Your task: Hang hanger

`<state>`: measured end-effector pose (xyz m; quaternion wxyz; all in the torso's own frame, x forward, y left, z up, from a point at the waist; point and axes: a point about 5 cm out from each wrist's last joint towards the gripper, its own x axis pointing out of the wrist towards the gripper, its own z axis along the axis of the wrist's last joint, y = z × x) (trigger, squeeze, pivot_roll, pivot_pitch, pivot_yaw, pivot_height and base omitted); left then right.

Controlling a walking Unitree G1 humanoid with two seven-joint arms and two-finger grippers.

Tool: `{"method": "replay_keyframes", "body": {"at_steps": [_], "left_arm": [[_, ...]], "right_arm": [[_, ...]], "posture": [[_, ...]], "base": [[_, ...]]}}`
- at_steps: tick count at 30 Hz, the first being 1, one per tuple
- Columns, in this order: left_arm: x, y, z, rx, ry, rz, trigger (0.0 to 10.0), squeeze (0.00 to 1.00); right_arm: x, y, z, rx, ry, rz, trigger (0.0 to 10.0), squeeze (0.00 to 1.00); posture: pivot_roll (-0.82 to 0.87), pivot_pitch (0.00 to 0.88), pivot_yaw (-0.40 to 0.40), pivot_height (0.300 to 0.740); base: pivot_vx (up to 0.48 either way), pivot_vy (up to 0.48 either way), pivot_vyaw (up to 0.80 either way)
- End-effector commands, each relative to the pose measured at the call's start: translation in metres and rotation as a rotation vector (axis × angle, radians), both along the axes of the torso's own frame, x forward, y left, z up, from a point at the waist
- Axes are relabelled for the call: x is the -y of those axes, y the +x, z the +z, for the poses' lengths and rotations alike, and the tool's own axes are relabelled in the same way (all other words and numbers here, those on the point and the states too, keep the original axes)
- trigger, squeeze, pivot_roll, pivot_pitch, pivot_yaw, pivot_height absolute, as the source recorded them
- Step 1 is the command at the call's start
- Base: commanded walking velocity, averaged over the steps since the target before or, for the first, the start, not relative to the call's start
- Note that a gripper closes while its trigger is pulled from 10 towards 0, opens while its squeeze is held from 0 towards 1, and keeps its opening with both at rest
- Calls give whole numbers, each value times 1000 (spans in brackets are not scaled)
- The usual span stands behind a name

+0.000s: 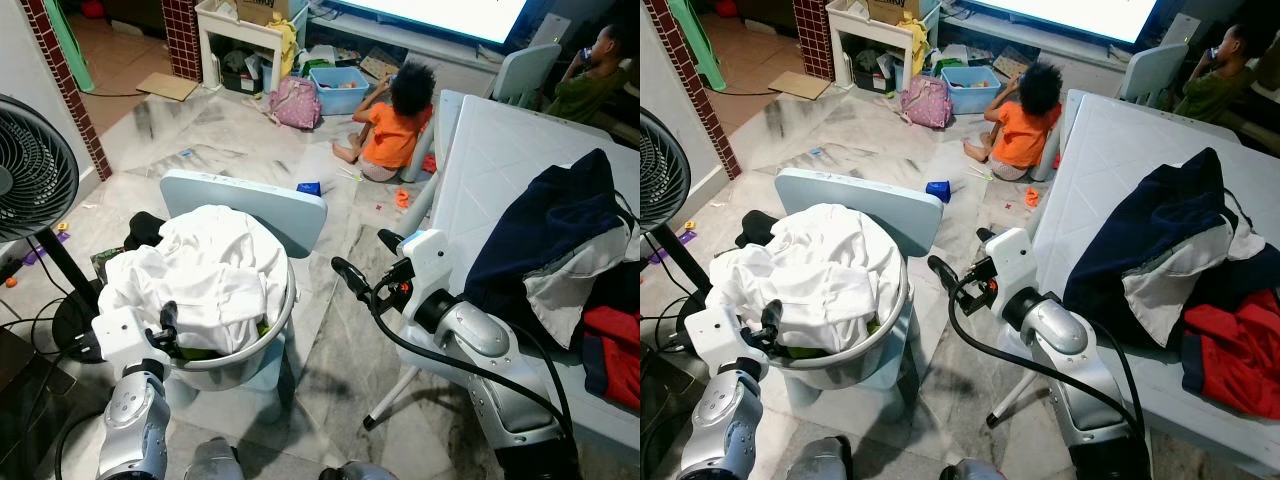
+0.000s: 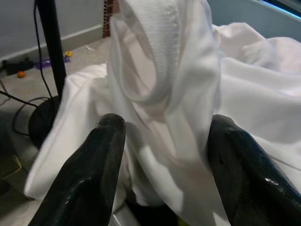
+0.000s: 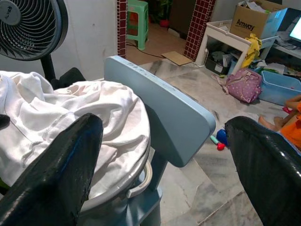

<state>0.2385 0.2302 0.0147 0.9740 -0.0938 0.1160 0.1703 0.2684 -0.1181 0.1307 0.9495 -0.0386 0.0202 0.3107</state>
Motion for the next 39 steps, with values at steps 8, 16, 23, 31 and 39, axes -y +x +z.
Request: {"method": "replay_keyframes", "body": {"at_steps": [8,16,23,31,39], "left_arm": [[-12,10,14,30,254,5,10000,0],[-5,2,8,34,302,5,10000,0],[-4,-3,2,13,253,45,10000,0],[-10,0,2,21,215,61,0,0],[-20,11,9,22,238,74,4588,0]], "right_arm": [[10,1,3,20,-21,-24,10000,0],[7,3,4,25,-20,-18,10000,0],[10,3,4,25,-25,-22,10000,0],[8,2,3,21,-26,-21,10000,0],[10,2,3,21,-29,-32,10000,0]], "posture": [[-6,56,-126,740],[-4,55,-130,740],[-7,55,-131,740],[-8,55,-133,740],[-12,54,-130,740]], "base": [[0,0,0],[0,0,0],[0,0,0],[0,0,0],[0,0,0]]}}
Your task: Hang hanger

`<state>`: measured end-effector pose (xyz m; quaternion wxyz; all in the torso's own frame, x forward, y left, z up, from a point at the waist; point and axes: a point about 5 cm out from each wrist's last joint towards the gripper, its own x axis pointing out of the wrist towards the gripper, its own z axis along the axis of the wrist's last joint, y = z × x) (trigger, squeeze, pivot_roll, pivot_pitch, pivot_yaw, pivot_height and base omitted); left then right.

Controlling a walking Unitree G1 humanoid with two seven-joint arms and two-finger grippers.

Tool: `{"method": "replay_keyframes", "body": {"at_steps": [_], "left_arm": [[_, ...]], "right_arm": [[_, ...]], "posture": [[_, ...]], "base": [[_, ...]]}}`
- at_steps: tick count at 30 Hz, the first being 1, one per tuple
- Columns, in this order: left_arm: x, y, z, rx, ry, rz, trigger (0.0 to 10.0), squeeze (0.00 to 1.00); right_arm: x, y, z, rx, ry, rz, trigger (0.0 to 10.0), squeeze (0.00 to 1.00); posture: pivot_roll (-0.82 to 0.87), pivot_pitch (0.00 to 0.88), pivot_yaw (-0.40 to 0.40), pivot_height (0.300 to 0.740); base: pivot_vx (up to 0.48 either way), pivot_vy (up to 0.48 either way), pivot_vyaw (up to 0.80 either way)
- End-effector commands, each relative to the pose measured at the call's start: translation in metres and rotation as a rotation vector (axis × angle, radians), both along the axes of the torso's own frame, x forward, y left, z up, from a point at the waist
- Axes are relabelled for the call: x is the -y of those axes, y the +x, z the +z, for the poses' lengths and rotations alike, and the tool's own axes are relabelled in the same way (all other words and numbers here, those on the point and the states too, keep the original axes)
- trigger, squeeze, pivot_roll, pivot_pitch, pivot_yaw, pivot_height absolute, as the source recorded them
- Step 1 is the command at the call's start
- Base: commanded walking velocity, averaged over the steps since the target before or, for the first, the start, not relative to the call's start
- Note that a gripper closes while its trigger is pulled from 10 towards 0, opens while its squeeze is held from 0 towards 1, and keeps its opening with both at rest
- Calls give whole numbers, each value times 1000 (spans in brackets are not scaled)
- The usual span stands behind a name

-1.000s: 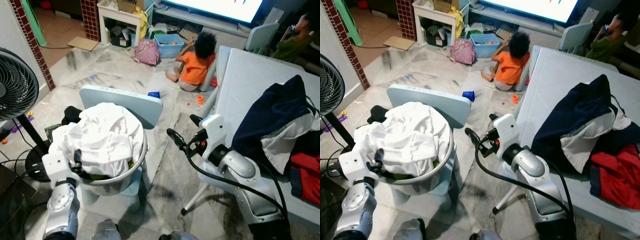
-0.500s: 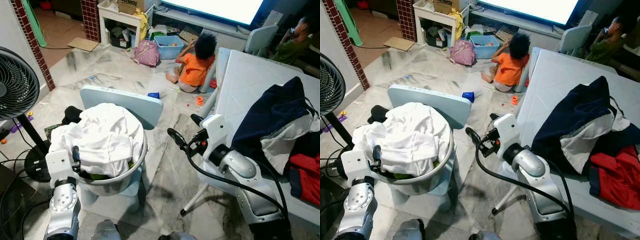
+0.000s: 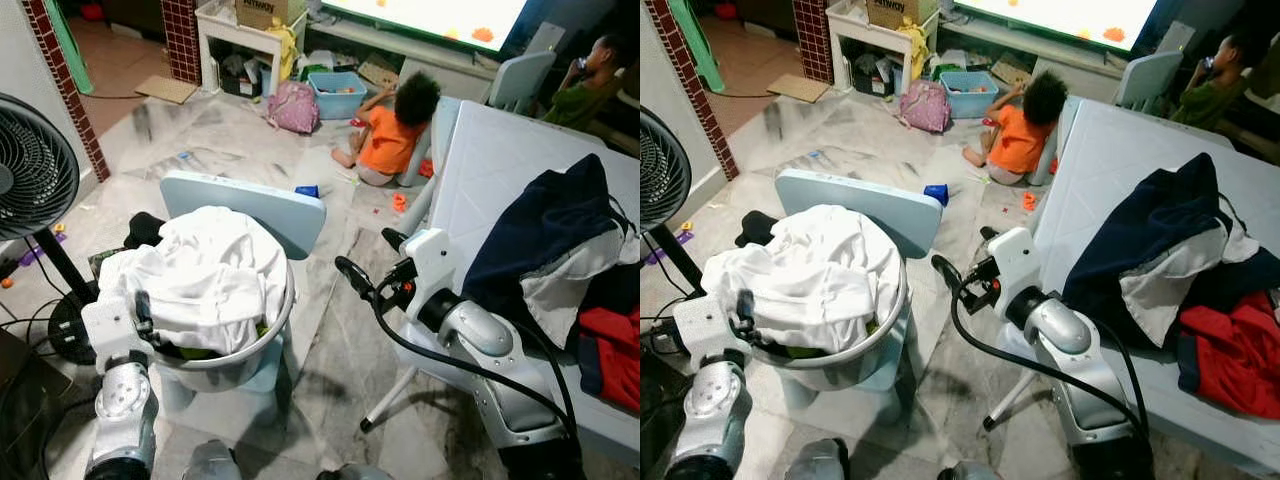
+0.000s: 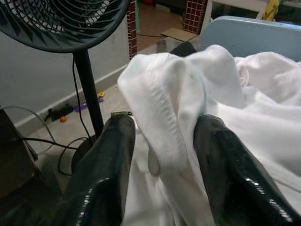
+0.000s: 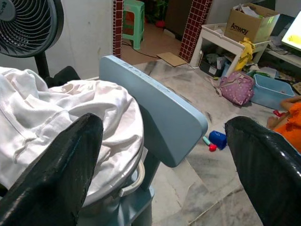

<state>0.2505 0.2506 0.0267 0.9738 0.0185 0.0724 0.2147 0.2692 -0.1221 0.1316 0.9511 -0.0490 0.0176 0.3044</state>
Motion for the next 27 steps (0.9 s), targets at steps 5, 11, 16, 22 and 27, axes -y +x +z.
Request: {"method": "replay_keyframes", "body": {"at_steps": [5,11,16,22,27], "left_arm": [[-1,5,-1,-15,-1,-6,2471,0],[-6,10,-2,-44,-2,-16,0,0],[-10,14,-1,-72,20,-25,0,0],[-13,22,4,-105,91,-87,0,0],[-11,38,16,-142,182,-228,0,0]], "right_arm": [[6,1,1,7,-12,-21,10000,0],[6,1,1,6,-14,-21,10000,0],[8,2,1,7,-17,-26,10000,0],[8,1,1,4,-16,-27,10000,0],[8,0,0,-1,-16,-28,10000,0]], "posture": [[-14,55,-129,740],[-16,55,-130,740],[-19,55,-129,740],[-18,56,-128,740],[-17,58,-128,740]], "base": [[0,0,0],[0,0,0],[0,0,0],[0,0,0],[0,0,0]]}}
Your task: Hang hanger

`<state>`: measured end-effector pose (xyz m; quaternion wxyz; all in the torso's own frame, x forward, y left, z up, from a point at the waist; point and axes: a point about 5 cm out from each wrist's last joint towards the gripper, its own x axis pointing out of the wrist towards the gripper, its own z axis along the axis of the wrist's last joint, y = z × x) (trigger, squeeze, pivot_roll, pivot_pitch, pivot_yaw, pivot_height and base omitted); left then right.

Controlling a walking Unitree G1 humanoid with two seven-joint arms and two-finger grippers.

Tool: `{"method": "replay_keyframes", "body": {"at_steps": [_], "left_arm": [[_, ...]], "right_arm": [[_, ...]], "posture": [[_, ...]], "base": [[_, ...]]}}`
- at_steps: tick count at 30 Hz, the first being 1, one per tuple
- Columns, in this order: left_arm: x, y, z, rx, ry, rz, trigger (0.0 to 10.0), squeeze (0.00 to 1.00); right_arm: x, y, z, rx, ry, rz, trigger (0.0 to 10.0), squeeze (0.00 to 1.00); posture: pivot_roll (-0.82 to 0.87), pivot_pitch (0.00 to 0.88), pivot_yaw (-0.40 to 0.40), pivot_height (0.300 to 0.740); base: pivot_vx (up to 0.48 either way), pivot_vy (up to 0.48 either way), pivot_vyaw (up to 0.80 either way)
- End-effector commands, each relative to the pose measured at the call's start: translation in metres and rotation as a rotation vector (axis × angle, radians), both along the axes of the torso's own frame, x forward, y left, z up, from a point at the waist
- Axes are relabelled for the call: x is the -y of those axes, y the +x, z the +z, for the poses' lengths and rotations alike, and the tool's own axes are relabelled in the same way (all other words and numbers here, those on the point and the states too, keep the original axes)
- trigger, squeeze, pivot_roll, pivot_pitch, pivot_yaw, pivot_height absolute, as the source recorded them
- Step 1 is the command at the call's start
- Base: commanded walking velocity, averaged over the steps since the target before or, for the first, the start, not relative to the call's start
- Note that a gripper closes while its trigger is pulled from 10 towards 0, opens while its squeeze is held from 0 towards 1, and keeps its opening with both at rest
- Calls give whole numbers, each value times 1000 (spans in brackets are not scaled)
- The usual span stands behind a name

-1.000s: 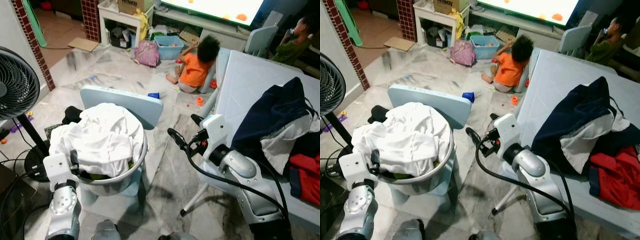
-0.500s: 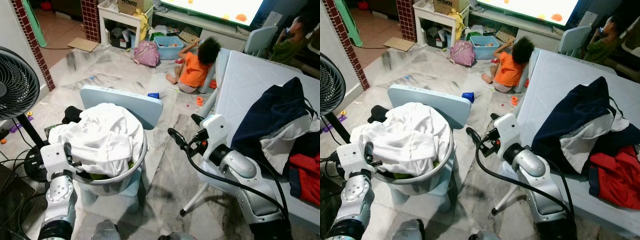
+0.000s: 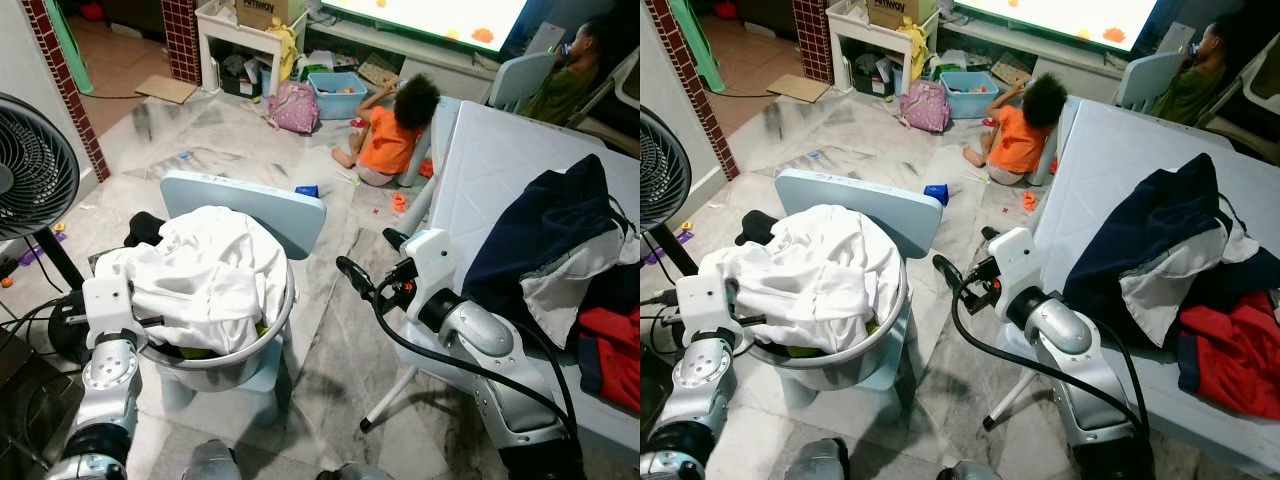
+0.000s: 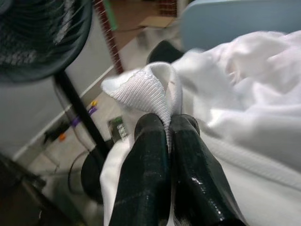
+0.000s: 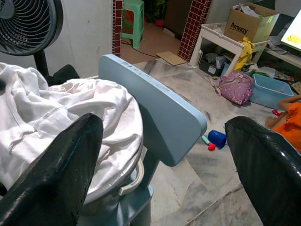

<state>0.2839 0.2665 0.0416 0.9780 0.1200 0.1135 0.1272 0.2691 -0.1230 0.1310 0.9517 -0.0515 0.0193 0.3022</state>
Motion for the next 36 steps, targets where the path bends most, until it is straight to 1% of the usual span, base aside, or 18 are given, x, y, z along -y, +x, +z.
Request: {"method": "replay_keyframes", "body": {"at_steps": [1,5,6,8,9,10,14,15,18,21,25,26,27,30,31,34,35,36], "left_arm": [[5,9,8,0,32,-64,0,0],[8,15,14,2,65,-122,0,0],[20,22,18,-3,72,-237,0,0],[35,26,21,-23,86,-373,0,0],[48,27,18,-75,91,-496,0,0],[48,27,18,-75,91,-496,0,0],[69,24,18,-147,114,-727,0,0],[69,24,18,-147,114,-727,0,0],[79,15,14,-244,140,-925,0,0],[75,10,9,-325,146,-982,0,0],[58,10,2,-379,181,-901,0,0],[54,11,1,-387,191,-869,549,0],[51,12,0,-391,192,-830,9569,0],[43,14,0,-377,157,-742,10000,43],[37,18,5,-339,104,-662,10000,1000],[28,27,18,-236,123,-534,10000,1000],[28,27,18,-236,123,-534,10000,1000],[27,32,27,-164,156,-478,10000,1000]], "right_arm": [[7,0,1,-1,-10,-24,10000,0],[7,0,0,-3,-9,-25,10000,0],[6,-3,0,-12,3,0,10000,0],[6,-6,0,-21,8,22,10000,0],[8,-7,0,-23,7,17,10000,0],[8,-7,0,-23,7,17,10000,0],[10,-6,-1,-26,4,15,10000,0],[10,-6,-1,-26,4,15,10000,0],[9,-6,-1,-32,2,23,10000,0],[9,-8,-3,-38,-1,29,10000,0],[8,-8,-3,-38,-2,28,10000,0],[9,-8,-3,-38,-3,28,10000,0],[9,-8,-3,-38,-3,27,10000,0],[9,-8,-3,-39,-5,28,10000,0],[9,-8,-3,-39,-6,29,10000,0],[9,-8,-3,-36,-5,29,10000,0],[9,-8,-3,-36,-5,29,10000,0],[8,-7,-3,-36,-3,29,10000,0]], "posture": [[-17,59,-126,740],[-17,59,-126,740],[-19,60,-123,740],[-19,60,-123,740],[-19,60,-123,740],[-19,60,-123,740],[-21,59,-120,740],[-21,59,-120,740],[-21,60,-118,740],[-18,61,-115,740],[-20,61,-113,740],[-20,61,-113,740],[-19,61,-114,740],[-20,60,-114,740],[-20,59,-115,740],[-20,59,-115,740],[-20,59,-115,740],[-12,58,-114,740]], "base": [[0,0,0],[0,0,0],[0,0,0],[0,0,0],[0,0,0],[0,0,0],[0,0,0],[0,0,0],[0,0,0],[0,0,0],[0,0,0],[0,0,0],[0,0,0],[0,0,0],[0,0,0],[0,0,0],[0,0,0],[0,0,0]]}}
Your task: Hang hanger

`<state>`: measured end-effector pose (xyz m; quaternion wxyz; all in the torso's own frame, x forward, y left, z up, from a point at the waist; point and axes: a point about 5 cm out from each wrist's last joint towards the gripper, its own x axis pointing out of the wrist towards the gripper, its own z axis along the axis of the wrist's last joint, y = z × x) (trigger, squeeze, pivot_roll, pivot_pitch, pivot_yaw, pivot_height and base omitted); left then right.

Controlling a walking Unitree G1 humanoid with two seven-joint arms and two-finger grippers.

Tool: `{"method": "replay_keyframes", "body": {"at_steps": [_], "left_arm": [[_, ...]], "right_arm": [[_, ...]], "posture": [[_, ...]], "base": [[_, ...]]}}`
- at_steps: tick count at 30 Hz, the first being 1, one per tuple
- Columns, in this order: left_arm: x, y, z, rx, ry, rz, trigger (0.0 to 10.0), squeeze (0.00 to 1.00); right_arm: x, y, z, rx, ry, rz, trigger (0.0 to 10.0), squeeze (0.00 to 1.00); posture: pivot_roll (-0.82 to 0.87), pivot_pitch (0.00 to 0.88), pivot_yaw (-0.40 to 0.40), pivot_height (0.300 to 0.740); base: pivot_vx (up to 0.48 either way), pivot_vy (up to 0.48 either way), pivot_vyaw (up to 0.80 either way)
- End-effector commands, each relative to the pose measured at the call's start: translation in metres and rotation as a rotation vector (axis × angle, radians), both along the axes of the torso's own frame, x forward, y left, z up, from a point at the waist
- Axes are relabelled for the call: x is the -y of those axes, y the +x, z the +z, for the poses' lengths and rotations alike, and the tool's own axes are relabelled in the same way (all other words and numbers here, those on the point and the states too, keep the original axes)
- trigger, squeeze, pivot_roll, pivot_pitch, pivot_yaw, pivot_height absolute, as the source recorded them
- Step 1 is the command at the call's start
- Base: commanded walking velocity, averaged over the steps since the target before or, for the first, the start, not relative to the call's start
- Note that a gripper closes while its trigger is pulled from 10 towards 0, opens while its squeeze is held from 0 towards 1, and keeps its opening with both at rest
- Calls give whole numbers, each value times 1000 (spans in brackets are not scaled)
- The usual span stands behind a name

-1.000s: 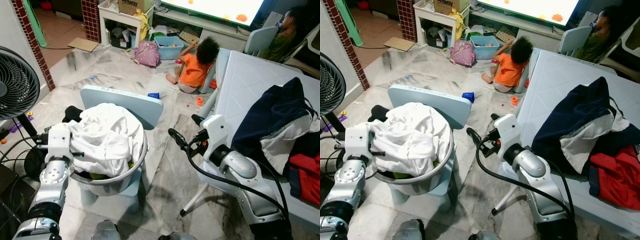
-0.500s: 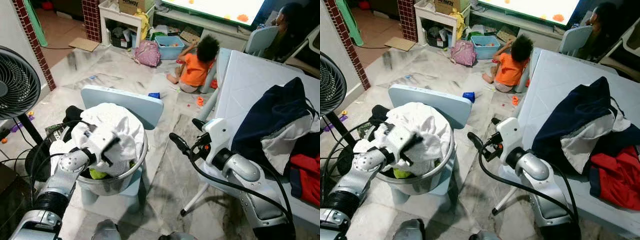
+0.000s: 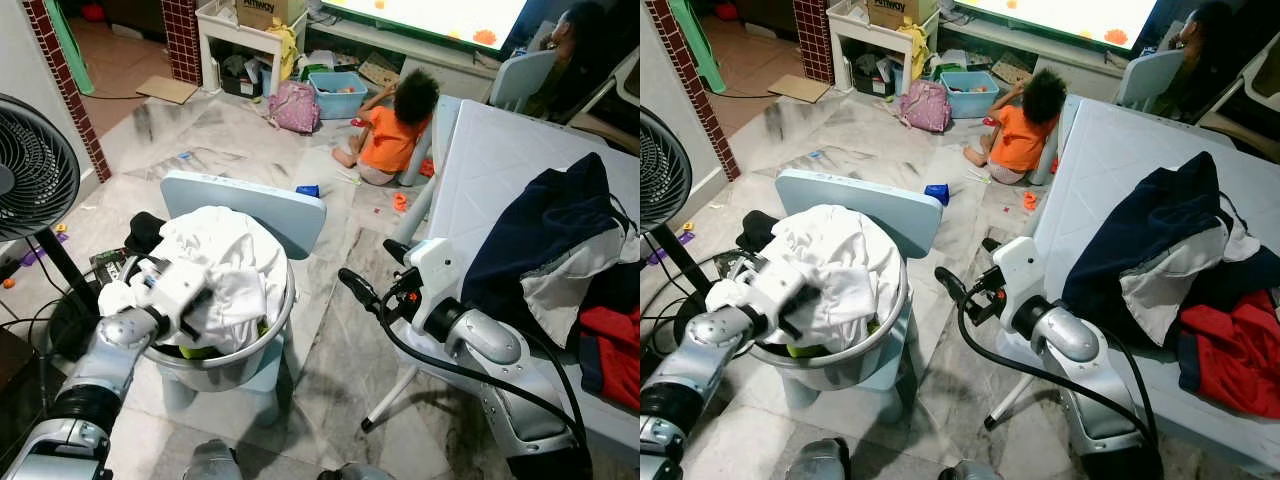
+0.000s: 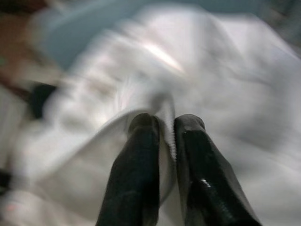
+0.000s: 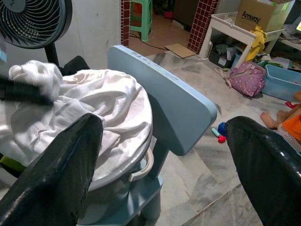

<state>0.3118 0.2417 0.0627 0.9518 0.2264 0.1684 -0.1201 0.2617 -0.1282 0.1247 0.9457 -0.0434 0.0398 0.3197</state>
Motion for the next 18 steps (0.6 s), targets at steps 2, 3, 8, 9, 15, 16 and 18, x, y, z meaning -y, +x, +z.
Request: {"method": "replay_keyframes", "body": {"at_steps": [2,3,8,9,15,16,18], "left_arm": [[3,8,17,155,39,51,10000,1000],[4,8,18,168,47,55,10000,1000],[23,0,21,235,90,-33,10000,1000],[26,-2,20,242,107,-47,10000,1000],[26,-17,20,274,87,70,10000,1000],[24,-21,20,271,53,120,10000,1000],[21,-27,21,277,24,180,10000,1000]], "right_arm": [[1,1,3,11,-3,-3,10000,0],[0,1,2,11,-3,-3,10000,0],[-3,3,2,14,3,0,10000,0],[-4,3,2,15,3,0,10000,0],[-4,5,2,20,5,-3,10000,0],[-4,5,2,20,6,-4,10000,0],[-5,6,1,20,8,-4,10000,0]], "posture": [[-6,55,-114,740],[-6,55,-114,740],[8,52,-112,740],[8,51,-111,740],[26,45,-106,740],[26,45,-106,740],[38,43,-107,740]], "base": [[0,0,0],[0,0,0],[0,0,0],[0,0,0],[0,0,0],[0,0,0],[0,0,0]]}}
